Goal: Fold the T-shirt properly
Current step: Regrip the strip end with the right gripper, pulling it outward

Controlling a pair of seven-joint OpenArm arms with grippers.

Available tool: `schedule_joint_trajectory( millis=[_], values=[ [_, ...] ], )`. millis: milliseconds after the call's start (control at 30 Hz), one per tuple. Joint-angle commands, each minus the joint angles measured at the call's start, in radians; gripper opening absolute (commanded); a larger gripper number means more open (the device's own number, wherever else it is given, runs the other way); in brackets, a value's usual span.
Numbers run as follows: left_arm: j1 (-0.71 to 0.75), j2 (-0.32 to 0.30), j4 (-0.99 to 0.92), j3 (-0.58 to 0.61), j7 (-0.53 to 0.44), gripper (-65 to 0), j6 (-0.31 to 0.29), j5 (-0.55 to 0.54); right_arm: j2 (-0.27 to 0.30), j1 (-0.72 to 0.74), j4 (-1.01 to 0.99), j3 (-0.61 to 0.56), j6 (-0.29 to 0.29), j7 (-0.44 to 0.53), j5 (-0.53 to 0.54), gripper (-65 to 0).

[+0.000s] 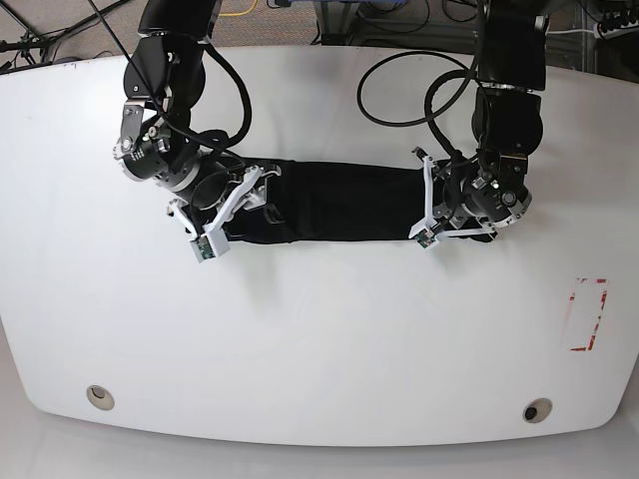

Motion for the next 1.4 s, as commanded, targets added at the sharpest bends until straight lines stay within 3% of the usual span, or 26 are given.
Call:
schedule_joint_trajectory(
  millis=[0, 233, 467, 733, 867, 1100, 1367],
  values=[
    [0.000, -0.006, 0.001, 0.002, 0.038, -65.0, -0.002, 0.013, -0.002, 0.015, 0.021, -0.042, 0.008, 0.024, -0.003, -34.2],
    [0.001, -0.003, -0.005, 0.002, 0.037, -65.0, -0.002, 0.013, -0.023, 0.037, -0.001, -0.126, 0.001, 0.047, -0.087, -30.6],
    [0.005, -0.006, -0.006, 0.001, 0.037, -65.0, -0.002, 0.013, -0.049, 0.083, -0.157, -0.131, 0.001, 0.125, -0.191, -30.6],
    [0.001, -0.006, -0.008, 0.001, 0.035, -65.0, -0.002, 0.013, -0.052, 0.107, -0.315, -0.135, 0.005, 0.211, -0.201, -30.6],
    [0.001, -0.006, -0.002, 0.002, 0.035, -65.0, -0.002, 0.013, -0.064, 0.120, -0.364, -0.206, 0.001, 0.234, -0.201, -30.6],
    [0.000, -0.006, -0.002, 0.004, 0.035, -65.0, -0.002, 0.013, -0.095, 0.115, -0.269, -0.241, 0.000, 0.231, -0.199, -30.6],
    [0.000, -0.007, -0.008, 0.001, 0.035, -65.0, -0.002, 0.013, -0.092, 0.087, -0.059, -0.236, 0.006, 0.176, -0.199, -30.6]
  ],
)
